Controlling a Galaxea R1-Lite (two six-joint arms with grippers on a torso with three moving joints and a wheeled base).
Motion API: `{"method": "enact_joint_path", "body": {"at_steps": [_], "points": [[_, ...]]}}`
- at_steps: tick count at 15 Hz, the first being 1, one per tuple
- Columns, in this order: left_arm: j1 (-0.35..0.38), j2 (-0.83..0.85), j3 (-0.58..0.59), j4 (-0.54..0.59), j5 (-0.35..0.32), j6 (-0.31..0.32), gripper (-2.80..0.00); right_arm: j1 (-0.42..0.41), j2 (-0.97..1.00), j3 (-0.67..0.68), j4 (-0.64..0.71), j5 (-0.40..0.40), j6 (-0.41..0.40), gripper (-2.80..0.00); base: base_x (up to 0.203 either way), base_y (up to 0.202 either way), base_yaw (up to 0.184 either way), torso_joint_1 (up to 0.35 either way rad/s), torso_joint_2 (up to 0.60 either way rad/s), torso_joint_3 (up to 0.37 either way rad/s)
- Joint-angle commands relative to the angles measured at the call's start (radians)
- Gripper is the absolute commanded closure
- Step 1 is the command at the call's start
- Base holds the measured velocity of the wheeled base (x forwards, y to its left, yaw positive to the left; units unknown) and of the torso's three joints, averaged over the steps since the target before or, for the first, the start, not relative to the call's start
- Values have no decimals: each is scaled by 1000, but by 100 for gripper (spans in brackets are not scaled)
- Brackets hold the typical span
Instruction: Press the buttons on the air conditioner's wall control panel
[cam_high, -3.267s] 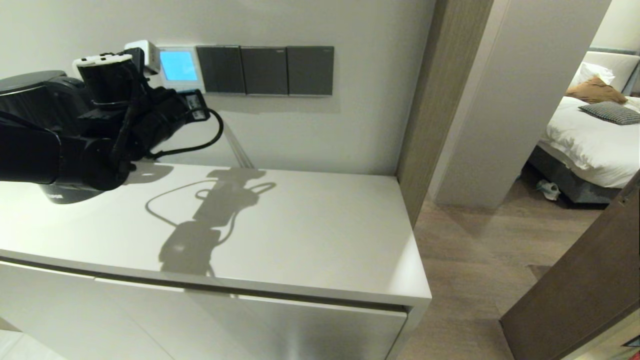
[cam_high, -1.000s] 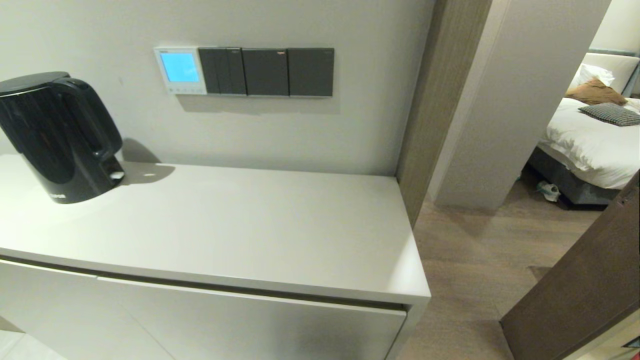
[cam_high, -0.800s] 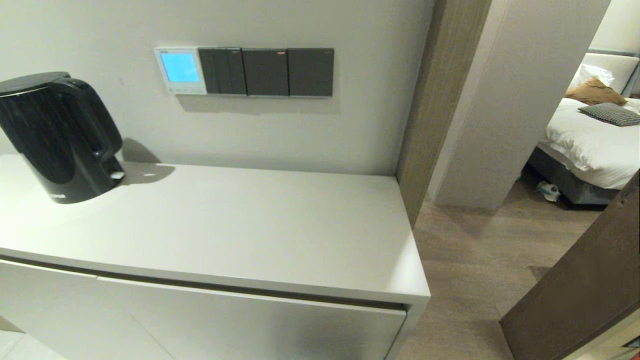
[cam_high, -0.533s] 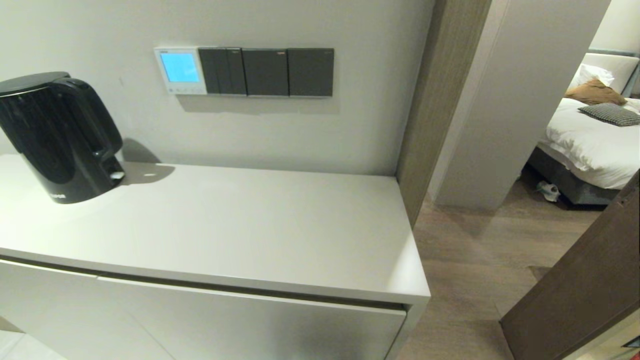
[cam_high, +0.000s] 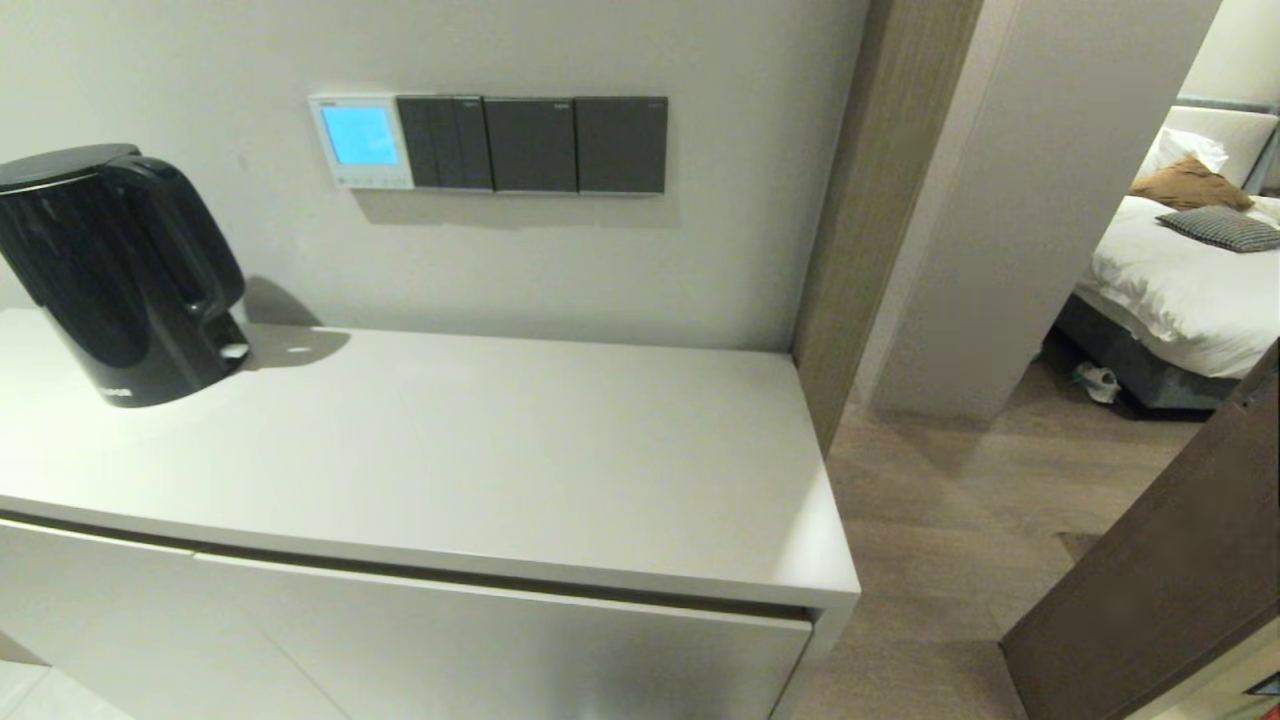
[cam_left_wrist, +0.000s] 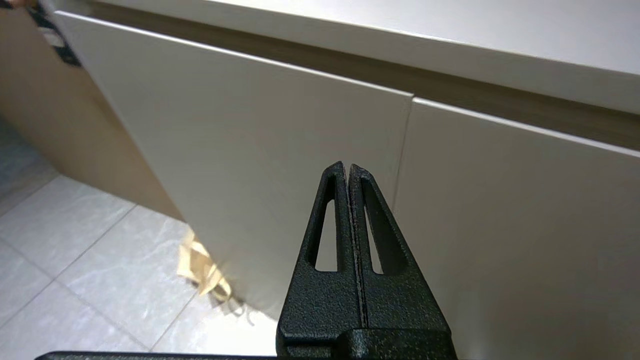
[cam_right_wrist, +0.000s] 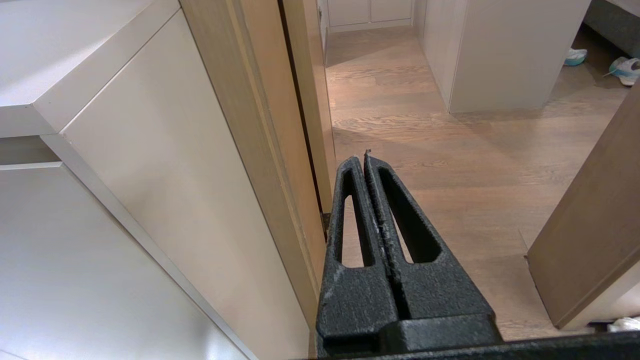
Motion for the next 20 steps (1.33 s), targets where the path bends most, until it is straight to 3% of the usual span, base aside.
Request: {"method": "enact_joint_path", "body": {"at_steps": [1,3,4,9,12,18,20], "points": [[3,-12,2,-8,-61,1,0,0,1,2,0,0,0,0,0,0,0,0,0,0],[2,-22,2,-9,-166,23,0,0,1,2,0,0,-1,0,0,0,0,0,0,0],[2,-23,2,-2,-187,26,0,0,1,2,0,0,0,0,0,0,0,0,0,0],[0,-39,-1,4,-192,97,0,0,1,2,0,0,0,0,0,0,0,0,0,0],[-4,-65,-20,78,-276,93,0,0,1,2,0,0,-1,0,0,0,0,0,0,0],[-23,-207,-3,215,-329,92,0,0,1,2,0,0,-1,0,0,0,0,0,0,0],[-24,-223,-3,215,-330,86,0,0,1,2,0,0,-1,0,0,0,0,0,0,0]]}}
